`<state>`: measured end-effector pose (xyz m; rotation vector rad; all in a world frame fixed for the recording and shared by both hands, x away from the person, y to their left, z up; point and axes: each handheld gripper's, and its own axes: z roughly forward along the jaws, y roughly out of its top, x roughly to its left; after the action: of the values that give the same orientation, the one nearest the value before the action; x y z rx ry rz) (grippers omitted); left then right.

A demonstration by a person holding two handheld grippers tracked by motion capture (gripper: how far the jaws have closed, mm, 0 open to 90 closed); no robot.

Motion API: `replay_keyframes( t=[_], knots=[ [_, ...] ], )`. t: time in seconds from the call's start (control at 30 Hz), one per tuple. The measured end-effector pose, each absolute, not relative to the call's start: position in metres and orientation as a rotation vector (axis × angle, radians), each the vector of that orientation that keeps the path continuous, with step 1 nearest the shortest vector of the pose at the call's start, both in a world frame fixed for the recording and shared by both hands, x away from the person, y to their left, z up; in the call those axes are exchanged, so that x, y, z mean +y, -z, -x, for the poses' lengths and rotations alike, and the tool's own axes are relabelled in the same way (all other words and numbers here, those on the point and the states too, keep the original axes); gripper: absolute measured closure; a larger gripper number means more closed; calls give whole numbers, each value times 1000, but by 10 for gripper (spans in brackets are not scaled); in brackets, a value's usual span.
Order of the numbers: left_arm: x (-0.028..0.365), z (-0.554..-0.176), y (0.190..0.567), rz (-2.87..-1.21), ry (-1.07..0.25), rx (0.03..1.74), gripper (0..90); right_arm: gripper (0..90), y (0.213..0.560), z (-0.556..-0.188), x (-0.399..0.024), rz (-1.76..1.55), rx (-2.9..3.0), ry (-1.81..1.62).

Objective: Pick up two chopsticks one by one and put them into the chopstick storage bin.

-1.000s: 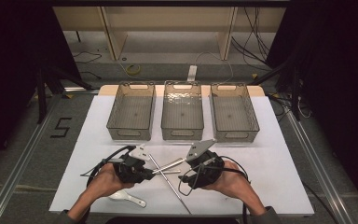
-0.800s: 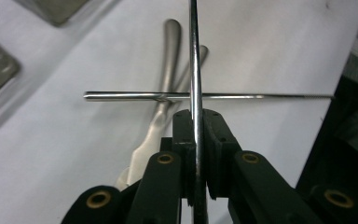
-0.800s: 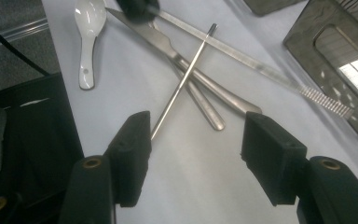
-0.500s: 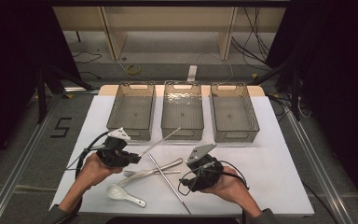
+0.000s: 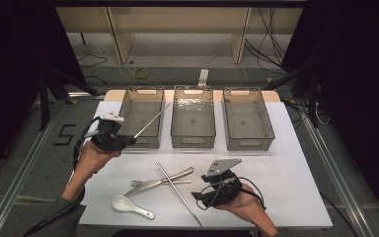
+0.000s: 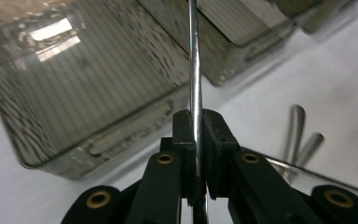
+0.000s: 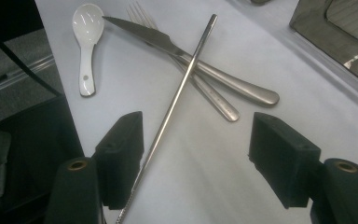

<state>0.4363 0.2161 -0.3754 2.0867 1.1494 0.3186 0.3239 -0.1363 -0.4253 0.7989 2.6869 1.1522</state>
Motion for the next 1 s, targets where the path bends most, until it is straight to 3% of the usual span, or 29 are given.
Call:
replay_keyframes(
  t=[0.53,1.0],
  knots=[
    [219,-509,387,-2036,-364,1326,843,314,428,-314,-136,-767,2643,-1243],
    [221,-535,403,-2031,-386,1413,842,311,428,-311,-135,-768,2628,-1255]
  ],
)
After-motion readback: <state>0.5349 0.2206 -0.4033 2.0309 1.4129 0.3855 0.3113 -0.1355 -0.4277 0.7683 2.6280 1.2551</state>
